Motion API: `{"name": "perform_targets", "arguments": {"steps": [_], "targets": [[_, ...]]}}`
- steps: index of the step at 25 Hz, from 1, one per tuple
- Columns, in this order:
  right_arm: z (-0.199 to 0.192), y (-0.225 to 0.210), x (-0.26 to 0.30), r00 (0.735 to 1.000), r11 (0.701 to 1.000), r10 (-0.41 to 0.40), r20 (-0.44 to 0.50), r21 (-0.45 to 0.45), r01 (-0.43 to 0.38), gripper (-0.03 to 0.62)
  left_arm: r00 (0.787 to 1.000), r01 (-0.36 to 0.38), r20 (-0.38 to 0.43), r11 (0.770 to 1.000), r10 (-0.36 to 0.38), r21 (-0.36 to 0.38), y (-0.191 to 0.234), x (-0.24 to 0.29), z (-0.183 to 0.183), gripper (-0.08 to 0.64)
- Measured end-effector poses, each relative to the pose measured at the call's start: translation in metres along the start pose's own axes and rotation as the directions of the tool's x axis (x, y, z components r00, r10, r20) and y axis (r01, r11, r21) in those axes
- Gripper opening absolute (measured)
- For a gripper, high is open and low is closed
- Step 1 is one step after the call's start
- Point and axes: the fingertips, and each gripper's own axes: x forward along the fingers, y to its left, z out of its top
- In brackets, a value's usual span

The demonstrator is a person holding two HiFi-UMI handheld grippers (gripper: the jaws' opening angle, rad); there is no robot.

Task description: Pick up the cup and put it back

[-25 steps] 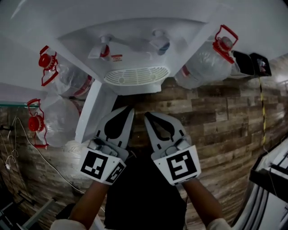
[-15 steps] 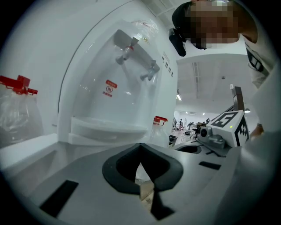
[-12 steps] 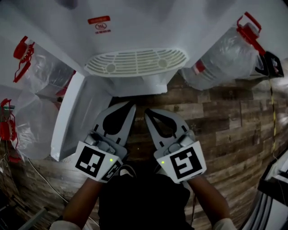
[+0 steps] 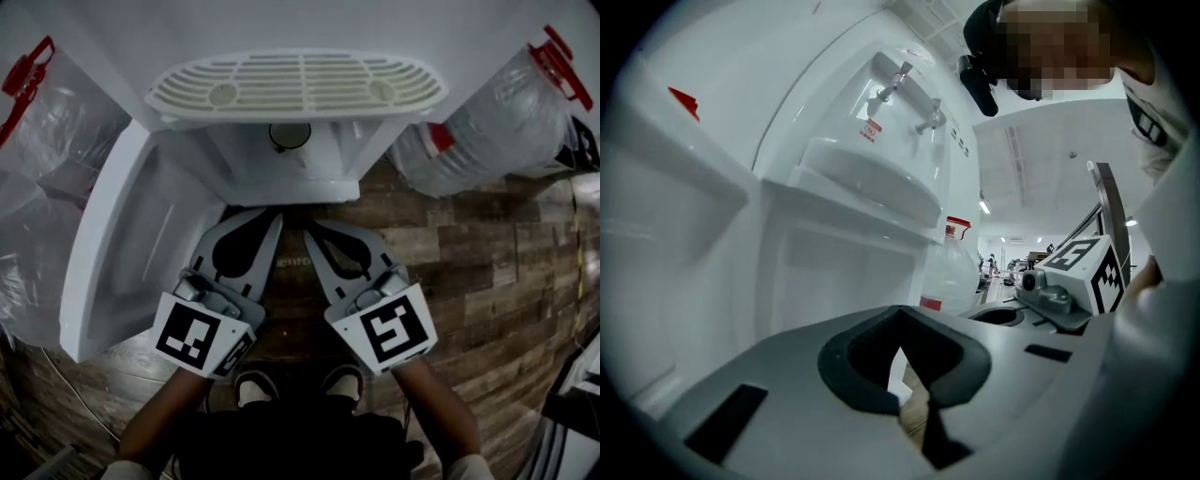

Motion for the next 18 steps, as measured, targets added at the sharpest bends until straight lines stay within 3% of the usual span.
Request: {"name": "perform_targets", "arguments": {"steps": [10, 18], "targets": [[-0.035, -0.03, 0.042, 0.998, 0.998, -0.058, 0.038, 0.031, 0.057, 0.025, 0.993, -0.092, 0.068, 0.994, 0.096, -0.063, 0.016, 0.006, -0.019, 0.008], [-0.046, -0.057, 0.062, 0.99, 0.991, -0.13, 0.058, 0.043, 0.127, 0.025, 0.993, -0.067, 0.096, 0.997, 0.071, -0.045, -0.003, 0.001, -0.013, 0.008]]}}
